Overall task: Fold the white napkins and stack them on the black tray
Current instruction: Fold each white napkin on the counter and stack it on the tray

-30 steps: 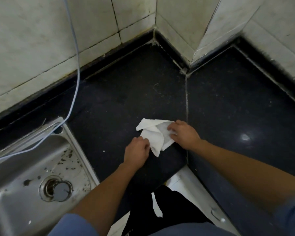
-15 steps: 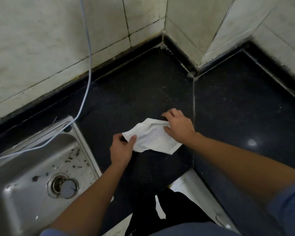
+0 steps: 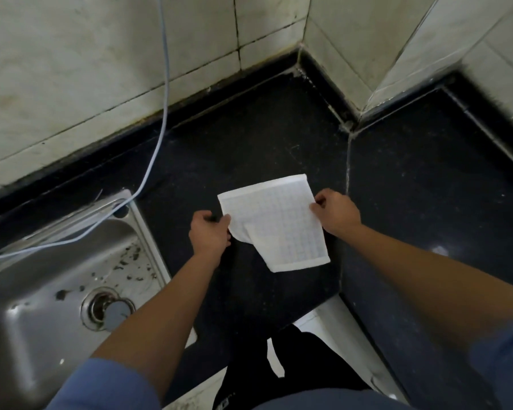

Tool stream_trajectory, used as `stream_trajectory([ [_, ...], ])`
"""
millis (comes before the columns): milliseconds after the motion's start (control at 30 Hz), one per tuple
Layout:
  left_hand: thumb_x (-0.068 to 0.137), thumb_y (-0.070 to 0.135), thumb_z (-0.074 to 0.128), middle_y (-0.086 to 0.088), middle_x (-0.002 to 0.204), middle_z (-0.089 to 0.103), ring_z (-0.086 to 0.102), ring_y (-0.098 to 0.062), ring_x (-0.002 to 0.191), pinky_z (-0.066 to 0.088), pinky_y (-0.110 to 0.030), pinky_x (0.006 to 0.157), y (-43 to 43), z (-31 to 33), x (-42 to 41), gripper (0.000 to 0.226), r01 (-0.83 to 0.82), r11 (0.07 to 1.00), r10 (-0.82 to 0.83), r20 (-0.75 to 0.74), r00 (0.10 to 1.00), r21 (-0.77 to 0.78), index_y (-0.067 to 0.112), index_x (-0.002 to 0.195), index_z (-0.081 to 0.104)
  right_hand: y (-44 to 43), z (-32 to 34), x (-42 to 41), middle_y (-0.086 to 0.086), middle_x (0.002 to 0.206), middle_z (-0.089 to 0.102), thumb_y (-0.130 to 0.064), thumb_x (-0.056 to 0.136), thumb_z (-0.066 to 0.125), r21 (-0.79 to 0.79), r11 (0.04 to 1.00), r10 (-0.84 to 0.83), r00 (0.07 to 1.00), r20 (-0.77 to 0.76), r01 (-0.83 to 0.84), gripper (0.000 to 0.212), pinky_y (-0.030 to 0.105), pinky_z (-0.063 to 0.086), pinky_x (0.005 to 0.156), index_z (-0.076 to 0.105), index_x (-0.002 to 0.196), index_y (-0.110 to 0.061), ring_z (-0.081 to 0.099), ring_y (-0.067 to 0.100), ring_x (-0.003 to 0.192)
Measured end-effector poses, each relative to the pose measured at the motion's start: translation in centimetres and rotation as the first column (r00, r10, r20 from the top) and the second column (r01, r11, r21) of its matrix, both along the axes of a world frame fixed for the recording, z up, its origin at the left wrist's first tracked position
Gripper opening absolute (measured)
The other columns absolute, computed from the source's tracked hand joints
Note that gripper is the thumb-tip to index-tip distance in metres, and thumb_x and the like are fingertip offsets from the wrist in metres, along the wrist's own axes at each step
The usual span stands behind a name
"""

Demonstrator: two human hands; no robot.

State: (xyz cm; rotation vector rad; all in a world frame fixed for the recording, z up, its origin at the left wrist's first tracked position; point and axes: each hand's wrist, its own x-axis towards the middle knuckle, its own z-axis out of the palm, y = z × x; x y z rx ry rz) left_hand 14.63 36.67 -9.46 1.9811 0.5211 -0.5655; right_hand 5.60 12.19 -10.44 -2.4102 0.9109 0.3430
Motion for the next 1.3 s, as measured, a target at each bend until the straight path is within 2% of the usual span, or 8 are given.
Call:
stream_trajectory([
  [133, 0.085, 0.031, 0.070, -0.014, 0.074, 0.067, 0.059, -0.019, 0.044, 0.044, -0.022, 0.037, -1.1, -0.2, -2.8, 0.029, 0.105, 0.994, -0.095, -0.254, 0.963, 0.026, 0.005, 0.088, 0.059, 1.1, 1.4, -2.5, -0.001, 0.116, 0.054, -0.030, 0.092, 0.057, -0.208, 0.955, 0.246, 0.956, 0.158, -0.212, 0.033, 0.036, 0.050, 0.078, 0.055, 0.124, -0.022, 0.051, 0.018, 0.106],
  [300, 0.081, 0.017, 0.070, -0.016, 0.069, 0.064, 0.060, -0.026, 0.056, 0.054, -0.036, 0.052, -3.1, -0.6, -2.4, 0.027, 0.146, 0.984, -0.139, -0.076, 0.987, 0.100, 0.005, 0.063, 0.054, 3.9, 0.9, -5.8, -0.001, 0.125, 0.048, -0.034, 0.094, 0.054, -0.040, 0.867, 0.497, 0.868, 0.004, -0.497, 0.034, 0.034, 0.048, 0.086, 0.056, 0.124, -0.020, 0.043, 0.018, 0.118],
  [500, 0.092, 0.017, 0.054, -0.003, 0.086, 0.062, 0.062, -0.020, 0.084, 0.056, -0.042, 0.078, -3.1, 0.2, -1.1, 0.013, 0.095, 0.990, -0.087, 0.074, 0.993, -0.100, 0.012, 0.081, 0.054, 4.0, -0.1, -5.9, -0.001, 0.121, 0.046, -0.030, 0.092, 0.057, -0.041, 0.900, 0.434, 0.901, 0.012, -0.433, 0.026, 0.030, 0.045, 0.082, 0.059, 0.116, -0.021, 0.041, 0.017, 0.116],
  [733, 0.090, 0.017, 0.059, -0.008, 0.081, 0.061, 0.064, -0.027, 0.062, 0.057, -0.039, 0.056, 1.9, 0.0, -1.3, 0.013, 0.381, 0.874, -0.394, -0.020, 0.919, 0.301, 0.015, 0.097, 0.049, 3.9, 0.8, -5.9, 0.000, 0.126, 0.043, -0.032, 0.092, 0.055, -0.065, 0.842, 0.532, 0.844, -0.069, -0.536, 0.035, 0.032, 0.048, 0.081, 0.053, 0.125, -0.020, 0.041, 0.019, 0.117],
  [867, 0.086, 0.013, 0.060, -0.002, 0.086, 0.058, 0.057, -0.019, 0.075, 0.045, -0.032, 0.062, 4.1, 0.6, -2.9, 0.011, 0.510, 0.665, -0.666, 0.123, 0.736, 0.546, 0.016, 0.095, 0.056, 4.5, 1.4, -7.3, 0.001, 0.118, 0.053, -0.030, 0.087, 0.061, -0.189, 0.786, 0.601, 0.799, 0.016, -0.588, 0.036, 0.030, 0.047, 0.068, 0.058, 0.121, -0.018, 0.051, 0.020, 0.107],
  [1067, 0.086, 0.029, 0.061, -0.002, 0.106, 0.056, 0.050, -0.020, 0.101, 0.046, -0.035, 0.081, 2.4, -0.5, -8.5, 0.024, 0.821, 0.212, -0.977, 0.096, 0.190, 0.530, 0.014, 0.103, 0.062, 6.3, 0.7, -8.3, 0.003, 0.061, 0.054, -0.015, 0.040, 0.086, -0.253, 0.674, 0.673, 0.718, -0.176, -0.694, 0.038, 0.022, 0.019, 0.039, 0.059, 0.067, -0.013, 0.054, 0.020, 0.047],
  [1200, 0.085, 0.048, 0.057, -0.002, 0.112, 0.049, 0.045, -0.021, 0.105, 0.042, -0.035, 0.087, 2.0, -1.6, -9.2, 0.040, 0.761, 0.150, -0.986, 0.040, 0.162, 0.631, 0.019, 0.112, 0.053, 5.8, 0.9, -7.8, 0.006, 0.092, 0.059, -0.024, 0.080, 0.063, -0.248, 0.702, 0.646, 0.744, -0.171, -0.667, 0.022, 0.030, 0.034, 0.054, 0.059, 0.098, -0.013, 0.060, 0.025, 0.082],
  [1300, 0.088, 0.038, 0.057, -0.004, 0.107, 0.051, 0.048, -0.024, 0.102, 0.042, -0.035, 0.082, 1.8, -1.7, -8.8, 0.029, 0.736, 0.141, -0.989, 0.068, 0.128, 0.663, 0.016, 0.106, 0.056, 5.4, 1.3, -8.5, 0.004, 0.083, 0.056, -0.025, 0.078, 0.051, -0.252, 0.729, 0.657, 0.754, -0.004, -0.636, 0.016, 0.028, 0.034, 0.045, 0.061, 0.082, -0.013, 0.058, 0.024, 0.075],
])
